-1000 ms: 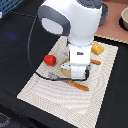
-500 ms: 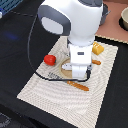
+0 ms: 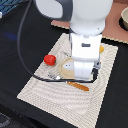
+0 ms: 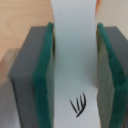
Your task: Interact with the objects in diverse but meaningful ways.
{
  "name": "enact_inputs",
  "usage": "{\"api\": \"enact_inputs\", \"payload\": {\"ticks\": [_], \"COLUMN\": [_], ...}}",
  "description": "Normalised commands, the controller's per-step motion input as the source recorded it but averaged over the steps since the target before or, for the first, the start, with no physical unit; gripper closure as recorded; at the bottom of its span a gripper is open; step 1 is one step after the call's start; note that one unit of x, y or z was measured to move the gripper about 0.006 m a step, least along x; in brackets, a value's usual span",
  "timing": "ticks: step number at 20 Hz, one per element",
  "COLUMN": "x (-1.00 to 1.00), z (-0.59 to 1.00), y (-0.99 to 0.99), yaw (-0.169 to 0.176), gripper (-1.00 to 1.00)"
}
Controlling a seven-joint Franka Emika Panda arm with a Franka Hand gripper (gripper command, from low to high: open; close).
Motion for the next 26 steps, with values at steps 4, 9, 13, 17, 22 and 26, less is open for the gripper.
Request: {"api": "enact_inputs", "payload": {"ticks": [4,9,13,17,22,26], "x": [-0.16,-0.28,-0.21,0.02,0.27,0.08], "z": [-0.05,-0.32,-0.45,-0.36,-0.01,-0.05], "y": [-0.89,-0.70,-0.55,-0.18,0.02,-0.04], "yaw": [0.003,0.026,0.009,0.001,0.044,0.043], "gripper": [1.00,1.00,1.00,1.00,1.00,1.00]}}
